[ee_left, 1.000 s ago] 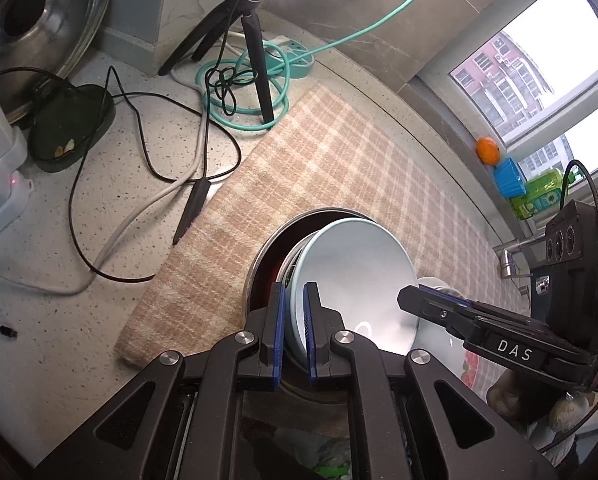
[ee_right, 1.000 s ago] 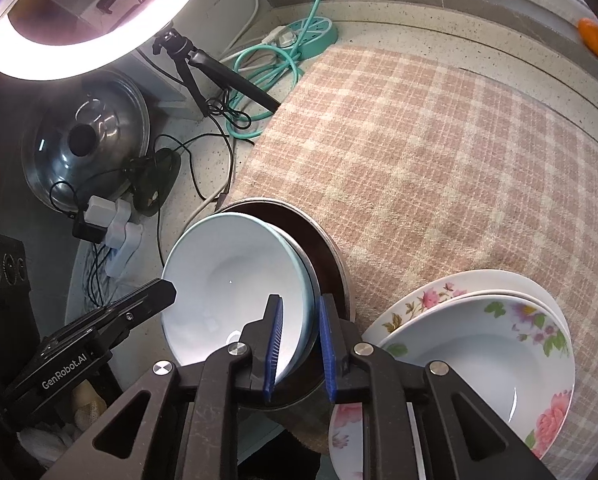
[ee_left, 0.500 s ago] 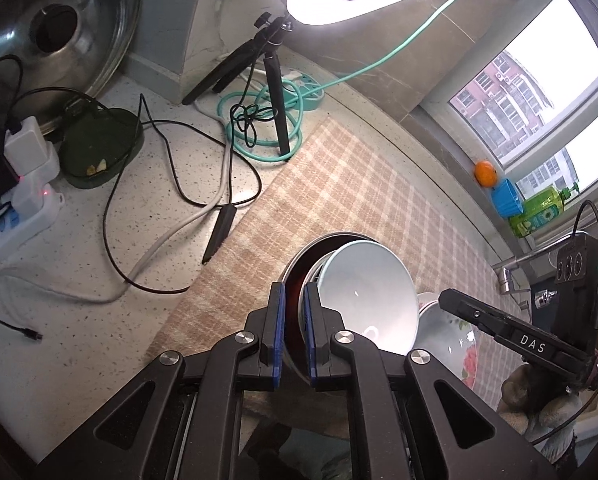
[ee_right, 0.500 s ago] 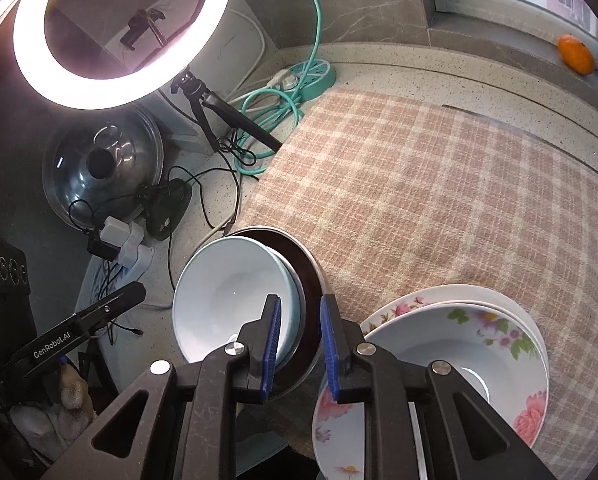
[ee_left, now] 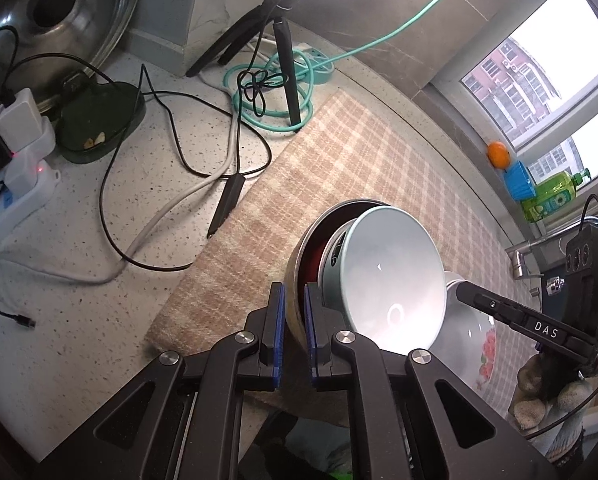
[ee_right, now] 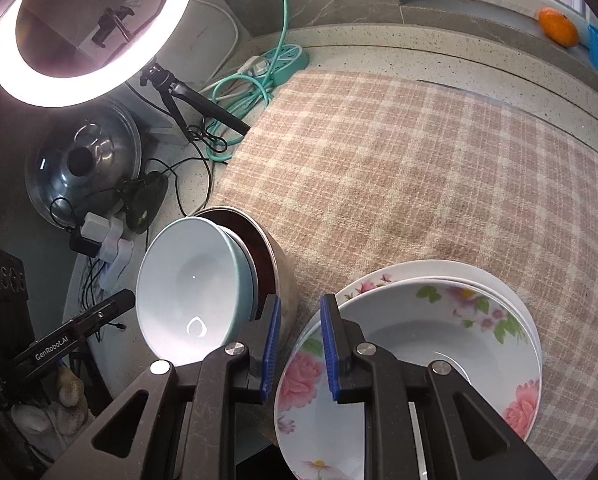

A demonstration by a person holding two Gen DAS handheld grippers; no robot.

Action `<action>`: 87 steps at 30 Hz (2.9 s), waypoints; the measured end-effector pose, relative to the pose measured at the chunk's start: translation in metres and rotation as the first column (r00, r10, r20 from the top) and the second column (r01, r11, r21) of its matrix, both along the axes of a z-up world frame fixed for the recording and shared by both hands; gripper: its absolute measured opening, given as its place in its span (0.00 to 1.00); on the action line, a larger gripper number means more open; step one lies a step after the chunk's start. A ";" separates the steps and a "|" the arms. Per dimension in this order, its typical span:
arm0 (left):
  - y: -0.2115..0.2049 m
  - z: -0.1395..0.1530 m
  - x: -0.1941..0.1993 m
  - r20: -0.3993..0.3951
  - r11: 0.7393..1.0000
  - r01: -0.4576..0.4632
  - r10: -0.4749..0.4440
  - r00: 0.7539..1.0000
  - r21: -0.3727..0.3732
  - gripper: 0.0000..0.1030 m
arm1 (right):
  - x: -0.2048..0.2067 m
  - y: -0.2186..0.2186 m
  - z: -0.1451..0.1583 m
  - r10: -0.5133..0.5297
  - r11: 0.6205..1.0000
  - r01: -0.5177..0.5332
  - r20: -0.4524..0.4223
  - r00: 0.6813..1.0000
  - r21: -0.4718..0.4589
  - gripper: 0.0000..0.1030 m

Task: Organize plates and bowls
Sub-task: 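Grip the rims of the nested bowl stack with both grippers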

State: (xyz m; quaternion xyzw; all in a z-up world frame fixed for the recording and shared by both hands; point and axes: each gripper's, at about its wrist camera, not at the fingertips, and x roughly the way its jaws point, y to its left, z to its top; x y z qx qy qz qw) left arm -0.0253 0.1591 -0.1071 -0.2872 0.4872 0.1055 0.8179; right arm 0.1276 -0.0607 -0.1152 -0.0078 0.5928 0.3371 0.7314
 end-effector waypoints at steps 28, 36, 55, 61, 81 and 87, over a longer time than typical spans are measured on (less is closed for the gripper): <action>0.002 -0.014 0.005 -0.016 0.999 0.014 -0.015 1.000 -0.047 0.10 | 0.007 0.008 -0.019 -0.003 1.000 0.006 -0.105 0.994 0.025 0.18; 0.003 -0.016 0.008 -0.015 0.998 0.018 -0.019 1.000 -0.059 0.11 | 0.008 0.013 -0.025 0.002 1.000 0.000 -0.126 0.992 0.020 0.18; 0.005 -0.032 0.016 -0.035 0.995 0.022 -0.025 0.999 -0.101 0.08 | 0.005 0.023 -0.032 0.024 1.000 -0.024 -0.163 0.986 0.005 0.12; 0.002 -0.029 0.016 -0.036 0.997 0.019 -0.022 0.999 -0.077 0.08 | 0.005 0.024 -0.032 0.022 1.000 -0.023 -0.157 0.987 -0.004 0.12; -0.005 0.002 0.013 0.019 0.999 0.032 -0.031 0.999 -0.032 0.08 | 0.000 0.014 -0.005 0.025 0.999 -0.021 -0.134 0.991 0.029 0.12; -0.014 0.015 0.015 0.044 0.998 0.047 -0.045 0.998 -0.029 0.08 | -0.002 0.001 0.011 0.015 0.999 -0.010 -0.114 0.993 0.041 0.12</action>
